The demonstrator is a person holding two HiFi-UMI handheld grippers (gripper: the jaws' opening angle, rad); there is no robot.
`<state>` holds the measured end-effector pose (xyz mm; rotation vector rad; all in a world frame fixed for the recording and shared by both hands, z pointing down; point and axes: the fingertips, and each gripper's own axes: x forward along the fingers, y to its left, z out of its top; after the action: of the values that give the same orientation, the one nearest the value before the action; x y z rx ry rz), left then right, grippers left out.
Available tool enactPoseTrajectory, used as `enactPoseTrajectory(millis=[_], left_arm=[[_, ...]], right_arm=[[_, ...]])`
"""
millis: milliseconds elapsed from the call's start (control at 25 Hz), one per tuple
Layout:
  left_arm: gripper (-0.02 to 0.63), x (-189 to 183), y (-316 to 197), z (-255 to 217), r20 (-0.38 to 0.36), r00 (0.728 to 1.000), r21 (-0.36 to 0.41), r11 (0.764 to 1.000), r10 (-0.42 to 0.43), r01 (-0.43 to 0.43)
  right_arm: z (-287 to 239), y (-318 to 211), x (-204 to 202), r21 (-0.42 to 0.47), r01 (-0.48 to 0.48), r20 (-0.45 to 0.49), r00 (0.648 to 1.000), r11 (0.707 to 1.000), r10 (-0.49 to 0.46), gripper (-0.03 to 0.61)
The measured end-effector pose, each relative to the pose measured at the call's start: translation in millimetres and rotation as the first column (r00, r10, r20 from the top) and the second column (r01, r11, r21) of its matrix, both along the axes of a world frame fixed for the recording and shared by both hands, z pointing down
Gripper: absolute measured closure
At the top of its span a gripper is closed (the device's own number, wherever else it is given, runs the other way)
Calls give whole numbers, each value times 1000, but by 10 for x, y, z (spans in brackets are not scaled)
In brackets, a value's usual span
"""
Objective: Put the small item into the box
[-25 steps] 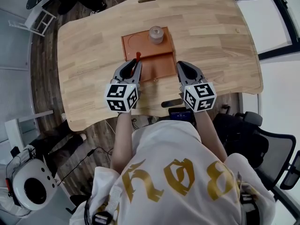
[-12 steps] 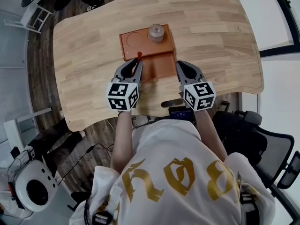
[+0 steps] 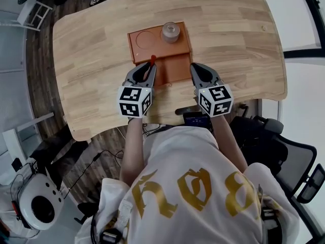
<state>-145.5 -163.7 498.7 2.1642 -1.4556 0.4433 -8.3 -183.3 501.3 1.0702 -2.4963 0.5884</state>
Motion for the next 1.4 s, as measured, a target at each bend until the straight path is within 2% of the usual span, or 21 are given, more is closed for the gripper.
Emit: enactPoseTrajectory(millis=[560,640,800,1400], left_arm=[[554,17,-29,273,43,998,-64,997,56,-53],[554,65,-29,309,30,997,-75,995,74,-72],[554,208,-22,396,-10,992,-111,986,124,-125],[554,376,-35,746,33,973,-235,948,228,-214]], right_arm=[[245,3,-87,-45,42,-42,998,998,-44,566],[279,5,-81,-52,44,-44,998,998,-46,566],[331,-9,-44,-62,36,-50,998,997,-39,566],[479,-78,-17,-108,16,-39,999,994,-20,566]])
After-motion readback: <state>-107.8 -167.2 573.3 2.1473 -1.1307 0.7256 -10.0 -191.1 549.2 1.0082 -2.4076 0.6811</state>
